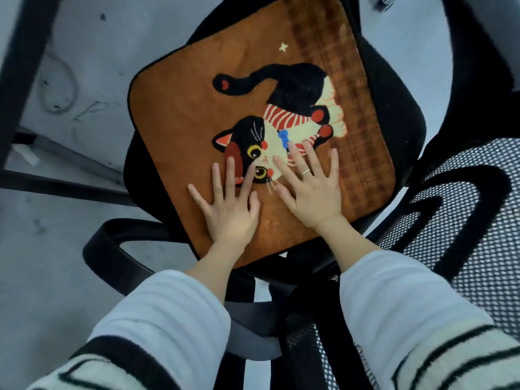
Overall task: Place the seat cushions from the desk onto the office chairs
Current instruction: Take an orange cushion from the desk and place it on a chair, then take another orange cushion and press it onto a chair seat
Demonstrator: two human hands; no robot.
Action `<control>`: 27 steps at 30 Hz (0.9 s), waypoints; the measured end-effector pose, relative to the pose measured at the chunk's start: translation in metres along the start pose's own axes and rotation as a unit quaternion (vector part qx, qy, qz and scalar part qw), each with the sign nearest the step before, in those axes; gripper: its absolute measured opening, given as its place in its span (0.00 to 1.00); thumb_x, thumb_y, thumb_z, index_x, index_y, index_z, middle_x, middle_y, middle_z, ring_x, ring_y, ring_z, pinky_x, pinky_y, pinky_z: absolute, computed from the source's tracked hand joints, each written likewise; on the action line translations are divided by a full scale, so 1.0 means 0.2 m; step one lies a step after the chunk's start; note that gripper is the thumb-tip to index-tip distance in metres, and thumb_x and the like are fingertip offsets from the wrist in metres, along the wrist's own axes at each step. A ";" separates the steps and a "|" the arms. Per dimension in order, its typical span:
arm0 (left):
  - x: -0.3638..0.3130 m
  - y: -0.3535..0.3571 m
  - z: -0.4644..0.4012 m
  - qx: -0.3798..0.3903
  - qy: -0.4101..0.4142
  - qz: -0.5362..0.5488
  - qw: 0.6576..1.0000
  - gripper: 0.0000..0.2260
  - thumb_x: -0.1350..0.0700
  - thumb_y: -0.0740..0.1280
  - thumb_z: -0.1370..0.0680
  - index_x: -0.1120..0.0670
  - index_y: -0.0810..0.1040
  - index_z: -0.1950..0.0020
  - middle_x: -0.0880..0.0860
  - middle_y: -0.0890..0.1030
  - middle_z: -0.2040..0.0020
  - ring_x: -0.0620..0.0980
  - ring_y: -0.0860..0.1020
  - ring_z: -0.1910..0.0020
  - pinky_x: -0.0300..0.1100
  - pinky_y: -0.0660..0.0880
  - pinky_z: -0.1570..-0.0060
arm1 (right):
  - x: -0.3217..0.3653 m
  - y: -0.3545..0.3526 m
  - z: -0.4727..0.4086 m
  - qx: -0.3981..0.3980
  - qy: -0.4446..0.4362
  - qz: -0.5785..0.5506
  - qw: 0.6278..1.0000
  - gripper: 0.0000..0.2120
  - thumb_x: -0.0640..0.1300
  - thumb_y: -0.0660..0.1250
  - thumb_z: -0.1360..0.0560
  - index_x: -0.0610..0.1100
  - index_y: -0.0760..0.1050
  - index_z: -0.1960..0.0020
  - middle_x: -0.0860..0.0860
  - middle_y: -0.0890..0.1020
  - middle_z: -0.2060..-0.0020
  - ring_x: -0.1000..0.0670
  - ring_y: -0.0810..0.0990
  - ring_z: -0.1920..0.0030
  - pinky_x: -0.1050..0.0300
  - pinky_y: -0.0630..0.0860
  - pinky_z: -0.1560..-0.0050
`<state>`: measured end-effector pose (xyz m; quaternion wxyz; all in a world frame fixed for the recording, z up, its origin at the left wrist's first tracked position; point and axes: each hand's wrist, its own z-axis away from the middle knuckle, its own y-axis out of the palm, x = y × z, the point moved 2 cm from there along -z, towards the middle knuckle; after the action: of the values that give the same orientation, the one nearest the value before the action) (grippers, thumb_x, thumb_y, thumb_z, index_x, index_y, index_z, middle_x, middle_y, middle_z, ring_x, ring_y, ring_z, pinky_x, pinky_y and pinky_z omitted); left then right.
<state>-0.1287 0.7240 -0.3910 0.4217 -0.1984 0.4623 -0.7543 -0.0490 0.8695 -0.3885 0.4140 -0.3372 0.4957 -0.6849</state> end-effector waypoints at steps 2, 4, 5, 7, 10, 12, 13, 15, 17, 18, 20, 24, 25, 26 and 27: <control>0.01 0.01 0.09 0.005 -0.068 0.030 0.997 0.24 0.44 0.45 0.20 0.38 0.38 0.26 0.49 0.40 0.22 0.55 0.38 0.24 0.74 0.41 0.36 | -0.06 -0.04 0.03 0.032 0.102 -0.025 0.994 0.26 0.59 0.51 0.21 0.57 0.55 0.25 0.50 0.56 0.23 0.46 0.54 0.23 0.30 0.47 0.30; -0.02 0.02 0.16 0.009 -0.115 0.055 0.992 0.24 0.44 0.46 0.20 0.39 0.41 0.25 0.50 0.42 0.22 0.58 0.39 0.24 0.77 0.44 0.38 | -0.11 -0.07 0.08 0.061 0.194 -0.040 0.978 0.26 0.60 0.48 0.21 0.57 0.49 0.24 0.51 0.50 0.22 0.46 0.47 0.23 0.29 0.43 0.30; -0.03 0.03 0.18 0.000 -0.128 0.067 0.989 0.24 0.45 0.47 0.20 0.40 0.43 0.25 0.51 0.44 0.22 0.59 0.41 0.24 0.78 0.45 0.40 | -0.11 -0.06 0.10 0.064 0.220 -0.046 0.972 0.27 0.60 0.47 0.21 0.57 0.48 0.24 0.51 0.48 0.22 0.46 0.46 0.23 0.29 0.43 0.30; -0.06 0.05 0.17 -0.019 -0.145 0.081 0.986 0.25 0.45 0.48 0.21 0.41 0.47 0.24 0.53 0.48 0.22 0.61 0.45 0.24 0.80 0.47 0.42 | -0.05 -0.04 0.10 0.044 0.250 -0.056 0.965 0.27 0.59 0.47 0.21 0.56 0.49 0.24 0.49 0.50 0.22 0.43 0.47 0.23 0.26 0.44 0.32; -0.06 0.13 0.15 -0.054 -0.154 0.073 0.984 0.26 0.46 0.49 0.22 0.42 0.46 0.24 0.53 0.49 0.22 0.62 0.45 0.24 0.79 0.43 0.41 | 0.00 0.05 0.08 0.010 0.285 -0.043 0.958 0.27 0.57 0.47 0.21 0.54 0.50 0.23 0.46 0.54 0.23 0.40 0.52 0.24 0.23 0.45 0.35; -0.06 0.18 0.13 -0.075 -0.154 0.065 0.983 0.27 0.47 0.49 0.23 0.42 0.44 0.25 0.54 0.50 0.22 0.62 0.45 0.25 0.77 0.40 0.40 | -0.01 0.10 0.07 -0.005 0.288 -0.028 0.957 0.27 0.56 0.47 0.21 0.53 0.49 0.23 0.45 0.55 0.23 0.39 0.54 0.24 0.24 0.44 0.35; -0.07 0.19 0.11 -0.077 -0.157 0.064 0.983 0.28 0.47 0.49 0.23 0.42 0.43 0.25 0.53 0.49 0.22 0.62 0.45 0.25 0.76 0.39 0.40 | -0.02 0.11 0.06 -0.008 0.286 -0.021 0.958 0.27 0.56 0.47 0.21 0.53 0.48 0.23 0.45 0.55 0.24 0.39 0.54 0.24 0.24 0.44 0.36; -0.08 0.19 0.10 -0.060 -0.165 0.062 0.982 0.28 0.46 0.48 0.23 0.41 0.41 0.26 0.53 0.47 0.22 0.61 0.44 0.24 0.76 0.38 0.40 | -0.02 0.12 0.05 -0.001 0.282 -0.019 0.959 0.27 0.56 0.47 0.21 0.53 0.48 0.23 0.45 0.55 0.23 0.39 0.54 0.24 0.24 0.43 0.36; -0.08 0.17 0.12 -0.031 -0.165 0.055 0.984 0.27 0.46 0.46 0.23 0.40 0.39 0.26 0.52 0.44 0.22 0.61 0.41 0.24 0.76 0.38 0.40 | -0.01 0.11 0.06 0.027 0.276 -0.026 0.961 0.27 0.56 0.46 0.20 0.53 0.48 0.23 0.45 0.54 0.23 0.38 0.52 0.24 0.23 0.43 0.36; -0.08 0.14 0.12 -0.022 -0.164 0.053 0.985 0.26 0.46 0.46 0.22 0.40 0.38 0.26 0.51 0.42 0.22 0.61 0.40 0.24 0.77 0.38 0.40 | -0.01 0.08 0.05 0.040 0.274 -0.033 0.960 0.27 0.56 0.46 0.20 0.53 0.48 0.23 0.45 0.53 0.23 0.38 0.51 0.24 0.23 0.43 0.36; -0.09 0.08 0.13 0.020 -0.159 0.061 0.985 0.26 0.47 0.46 0.21 0.40 0.38 0.26 0.51 0.38 0.23 0.60 0.36 0.25 0.77 0.40 0.39 | 0.00 0.02 0.06 0.075 0.272 -0.048 0.958 0.27 0.55 0.45 0.20 0.52 0.46 0.23 0.45 0.48 0.23 0.38 0.46 0.23 0.23 0.42 0.35; -0.08 -0.15 0.13 0.132 -0.142 0.131 0.972 0.27 0.52 0.52 0.21 0.43 0.45 0.24 0.52 0.41 0.22 0.60 0.40 0.24 0.69 0.51 0.34 | 0.03 -0.18 0.06 0.184 0.225 -0.137 0.947 0.27 0.53 0.46 0.19 0.49 0.44 0.23 0.45 0.44 0.23 0.41 0.41 0.23 0.33 0.45 0.27; -0.08 -0.23 0.13 0.154 -0.130 0.177 0.963 0.26 0.53 0.53 0.21 0.46 0.50 0.24 0.54 0.48 0.22 0.60 0.47 0.24 0.64 0.56 0.32 | 0.05 -0.25 0.07 0.205 0.199 -0.163 0.944 0.26 0.52 0.47 0.19 0.47 0.48 0.23 0.44 0.47 0.23 0.41 0.45 0.23 0.36 0.50 0.26; -0.07 -0.30 0.14 0.176 -0.117 0.225 0.951 0.24 0.53 0.53 0.21 0.49 0.55 0.24 0.56 0.57 0.24 0.60 0.56 0.26 0.57 0.61 0.31 | 0.07 -0.32 0.09 0.223 0.170 -0.181 0.943 0.25 0.51 0.48 0.19 0.46 0.52 0.23 0.43 0.53 0.23 0.41 0.50 0.24 0.39 0.56 0.27; -0.06 -0.38 0.17 0.196 -0.106 0.260 0.939 0.23 0.53 0.53 0.20 0.51 0.59 0.25 0.57 0.64 0.27 0.60 0.64 0.30 0.51 0.65 0.32 | 0.09 -0.39 0.11 0.236 0.142 -0.191 0.942 0.24 0.50 0.50 0.19 0.44 0.56 0.25 0.42 0.59 0.25 0.41 0.57 0.26 0.41 0.61 0.29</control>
<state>-0.1335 0.7327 -0.3067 0.6804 -0.0633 0.2935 -0.6685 -0.0556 0.8579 -0.3073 0.2680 -0.2174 0.2999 -0.8894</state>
